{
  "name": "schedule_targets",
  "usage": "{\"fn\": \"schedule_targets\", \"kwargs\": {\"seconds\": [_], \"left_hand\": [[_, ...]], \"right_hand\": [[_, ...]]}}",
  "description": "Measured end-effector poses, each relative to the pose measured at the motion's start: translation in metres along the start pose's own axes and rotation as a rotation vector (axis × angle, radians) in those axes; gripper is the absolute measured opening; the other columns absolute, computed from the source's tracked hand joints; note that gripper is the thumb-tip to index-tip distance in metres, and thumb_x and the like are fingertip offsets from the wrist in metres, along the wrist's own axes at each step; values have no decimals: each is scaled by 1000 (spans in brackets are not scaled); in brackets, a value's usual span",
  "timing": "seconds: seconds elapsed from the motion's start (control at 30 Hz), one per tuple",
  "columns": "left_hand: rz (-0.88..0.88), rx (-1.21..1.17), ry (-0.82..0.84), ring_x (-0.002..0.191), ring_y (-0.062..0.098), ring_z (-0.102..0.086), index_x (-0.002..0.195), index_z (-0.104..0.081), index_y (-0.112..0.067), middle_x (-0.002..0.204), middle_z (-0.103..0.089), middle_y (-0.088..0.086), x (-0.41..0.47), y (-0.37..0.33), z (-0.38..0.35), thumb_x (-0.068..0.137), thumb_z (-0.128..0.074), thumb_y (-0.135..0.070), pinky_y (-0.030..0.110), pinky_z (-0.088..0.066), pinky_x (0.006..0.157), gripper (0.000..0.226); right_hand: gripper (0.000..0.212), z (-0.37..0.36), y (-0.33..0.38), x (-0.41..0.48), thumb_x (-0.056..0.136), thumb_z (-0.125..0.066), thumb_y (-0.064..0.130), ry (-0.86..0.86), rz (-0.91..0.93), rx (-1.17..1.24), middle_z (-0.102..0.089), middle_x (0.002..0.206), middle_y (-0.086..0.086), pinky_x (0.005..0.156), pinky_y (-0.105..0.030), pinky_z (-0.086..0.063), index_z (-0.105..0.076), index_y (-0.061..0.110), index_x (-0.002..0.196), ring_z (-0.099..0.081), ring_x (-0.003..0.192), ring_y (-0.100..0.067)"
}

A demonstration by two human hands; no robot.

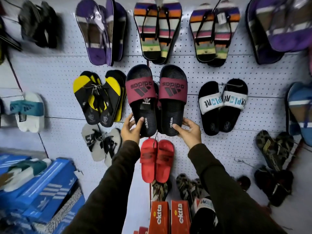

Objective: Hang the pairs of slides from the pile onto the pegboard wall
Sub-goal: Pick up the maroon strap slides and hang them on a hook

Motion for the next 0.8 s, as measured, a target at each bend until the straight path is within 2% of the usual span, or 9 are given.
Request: {"fn": "schedule_targets", "kwargs": {"seconds": [0.07,0.17,0.2,0.27,0.4,0.5,0.63,0.7,0.8], "left_hand": [[-5,13,3,85,4,-63,130,-54,-18,106,-62,1,19,-14,-2,82,-72,-19,43,-58,79,52],[-7,63,9,93,17,-63,129,-55,-20,97,-64,-2,43,-24,-2,80,-74,-23,29,-58,52,53],[6,85,8,93,19,-61,130,-54,-19,97,-62,0,48,-24,-2,80,-74,-22,24,-56,44,54],[60,122,27,88,20,-60,132,-52,-18,99,-59,2,54,-18,-3,82,-72,-21,24,-52,36,54],[168,163,84,71,10,-56,130,-51,-15,84,-56,-3,60,12,-4,84,-70,-20,32,-53,47,50],[234,139,88,70,13,-58,128,-52,-13,82,-58,1,61,38,0,84,-70,-17,32,-54,41,48],[292,80,78,75,19,-61,126,-55,-15,90,-67,5,58,65,4,82,-72,-15,41,-56,61,47],[291,55,47,76,20,-63,124,-58,-13,104,-69,13,57,75,7,79,-74,-15,46,-56,68,48],[264,9,14,88,26,-64,115,-60,-15,113,-67,17,54,85,9,80,-73,-10,38,-58,62,37]], "right_hand": [[49,-9,8,12,80,-76,4,-3,13,-9,-66,112,-1,67,-21,-61,-62,3,127,-70,80,-9],[53,-17,4,29,77,-79,8,-27,-32,-17,-64,123,-10,71,-29,-61,-62,3,127,-69,105,-26],[53,-20,0,34,76,-79,7,-29,-62,-13,-64,123,-11,71,-31,-61,-62,2,126,-68,109,-28],[50,-23,-9,40,76,-79,5,-28,-119,-14,-67,122,-15,77,-38,-61,-62,0,123,-68,110,-32],[41,-23,-35,43,78,-75,-1,-21,-201,-13,-70,118,-21,83,-44,-59,-64,0,118,-69,107,-37],[34,-22,-56,42,77,-75,-2,-11,-233,-14,-71,118,-23,88,-50,-58,-67,4,110,-70,106,-38],[22,-21,-80,43,76,-77,-1,-14,-236,-19,-70,116,-21,93,-53,-56,-67,13,91,-69,105,-36],[26,-20,-86,44,75,-79,3,-23,-224,-41,-70,118,-19,91,-52,-57,-68,12,97,-69,107,-36],[38,-19,-92,39,80,-74,3,-5,-230,-45,-68,116,-16,83,-44,-59,-64,6,117,-68,102,-32]]}}
Point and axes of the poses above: each hand's wrist, its own x-axis towards the middle knuckle, its own z-axis out of the back of the hand, y = z × x, the point moved 8 cm from there along x, towards the middle knuckle
